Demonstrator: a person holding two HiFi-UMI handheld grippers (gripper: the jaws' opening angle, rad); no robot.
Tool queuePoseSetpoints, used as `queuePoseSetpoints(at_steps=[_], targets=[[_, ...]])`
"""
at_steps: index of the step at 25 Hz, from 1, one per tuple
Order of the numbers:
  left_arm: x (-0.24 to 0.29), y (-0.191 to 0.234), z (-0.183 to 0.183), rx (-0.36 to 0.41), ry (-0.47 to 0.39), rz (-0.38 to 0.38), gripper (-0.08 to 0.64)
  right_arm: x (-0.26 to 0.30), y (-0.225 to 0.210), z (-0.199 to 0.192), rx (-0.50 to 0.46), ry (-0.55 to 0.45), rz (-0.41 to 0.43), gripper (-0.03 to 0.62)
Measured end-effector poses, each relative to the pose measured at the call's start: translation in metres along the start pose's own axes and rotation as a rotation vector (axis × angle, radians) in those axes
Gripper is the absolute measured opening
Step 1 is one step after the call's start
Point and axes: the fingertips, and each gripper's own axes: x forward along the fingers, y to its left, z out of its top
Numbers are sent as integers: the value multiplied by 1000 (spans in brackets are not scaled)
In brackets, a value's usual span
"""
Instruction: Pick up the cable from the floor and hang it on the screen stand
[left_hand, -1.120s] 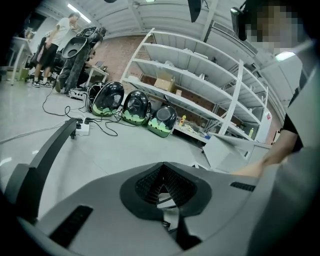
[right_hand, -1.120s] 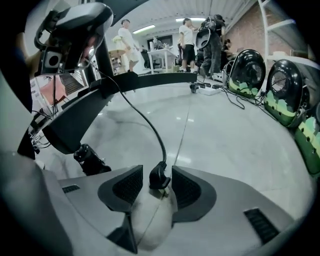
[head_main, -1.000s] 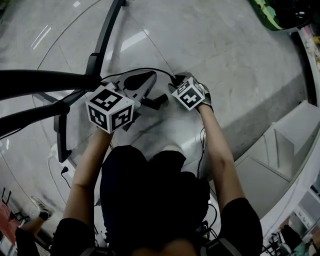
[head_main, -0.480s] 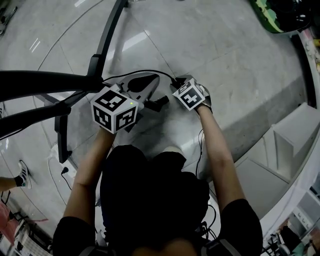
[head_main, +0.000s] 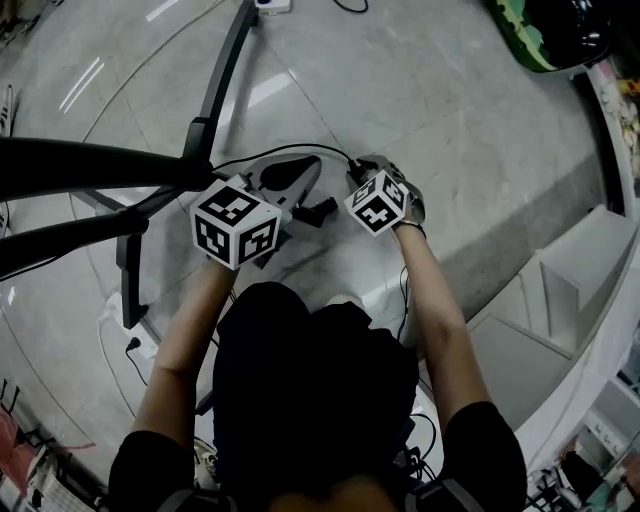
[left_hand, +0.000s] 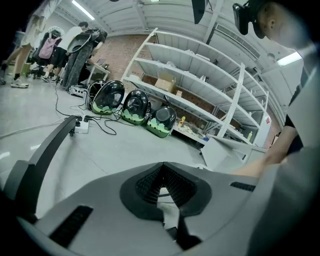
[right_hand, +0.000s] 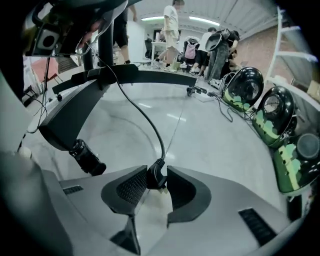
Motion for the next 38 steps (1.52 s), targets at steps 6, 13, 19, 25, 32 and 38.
queuePoseSetpoints(at_steps=[6, 13, 19, 25, 32, 38], targets=[[-6, -13, 27, -6, -3, -12, 8, -51, -36, 28, -79, -5, -139, 140], [-21, -38, 84, -15, 13, -15, 8, -139, -67, 84, -110, -60, -291, 138], [-40, -80, 142, -10, 49, -31, 8, -225, -81, 110, -96, -18, -364, 135], [-70, -128, 211, -4, 62, -26, 6, -316, -88, 141, -63, -29, -407, 132], [-123, -180, 283, -45, 43, -8, 8, -419, -75, 182, -62, -63, -458, 132], [-157, -215, 333, -58, 23, -9, 8, -481, -65, 198, -38, -35, -468, 132]])
